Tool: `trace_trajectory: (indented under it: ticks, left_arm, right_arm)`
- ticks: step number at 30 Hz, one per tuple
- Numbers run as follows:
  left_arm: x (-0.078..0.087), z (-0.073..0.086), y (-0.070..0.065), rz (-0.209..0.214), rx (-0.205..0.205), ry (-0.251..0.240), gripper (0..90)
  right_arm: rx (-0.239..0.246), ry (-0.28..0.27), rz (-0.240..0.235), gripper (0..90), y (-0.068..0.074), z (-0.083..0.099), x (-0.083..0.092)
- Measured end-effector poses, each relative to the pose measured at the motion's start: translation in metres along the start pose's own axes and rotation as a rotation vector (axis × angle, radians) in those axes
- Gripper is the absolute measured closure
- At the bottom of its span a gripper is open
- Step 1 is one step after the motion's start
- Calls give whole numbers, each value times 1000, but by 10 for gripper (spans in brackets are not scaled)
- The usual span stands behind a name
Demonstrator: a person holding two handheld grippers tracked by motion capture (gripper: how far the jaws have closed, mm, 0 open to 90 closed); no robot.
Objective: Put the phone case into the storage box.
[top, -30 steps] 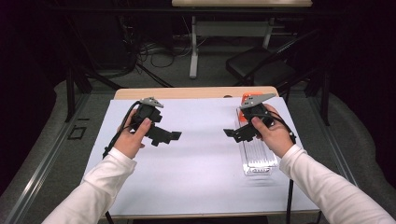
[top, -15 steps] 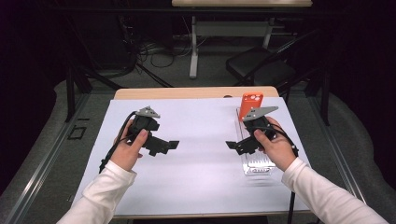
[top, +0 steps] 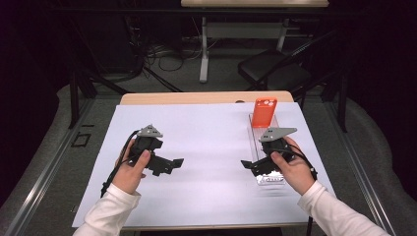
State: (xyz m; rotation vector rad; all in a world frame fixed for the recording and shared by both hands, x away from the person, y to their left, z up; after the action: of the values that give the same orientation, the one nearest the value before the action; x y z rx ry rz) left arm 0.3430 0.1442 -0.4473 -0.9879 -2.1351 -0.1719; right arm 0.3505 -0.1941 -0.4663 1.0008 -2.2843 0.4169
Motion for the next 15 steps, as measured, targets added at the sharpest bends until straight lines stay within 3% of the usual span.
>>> trace_trajectory:
  ticks: [7, 15]
  left_arm:
    - [-3, 14, 1, 23, 38, -36, 4]
    - [-10, 28, 3, 22, 71, -39, 4]
  right_arm:
    - [-11, -8, -1, 0, 4, 13, -1]
    - [-24, -28, -7, 0, 9, 22, 0]
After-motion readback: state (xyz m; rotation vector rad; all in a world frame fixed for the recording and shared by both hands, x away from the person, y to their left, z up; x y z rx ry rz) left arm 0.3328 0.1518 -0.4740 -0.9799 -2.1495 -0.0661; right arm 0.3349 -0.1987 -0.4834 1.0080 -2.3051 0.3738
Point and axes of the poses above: each handheld gripper's, and its own axes: x roughly backward along the jaws, z roughly out of its underside, y roughly to its left, the point moved 3 cm from there along -x, roughly forward along the jaws, and after that the axes turned 1 degree about x, right-handed, at the moved point
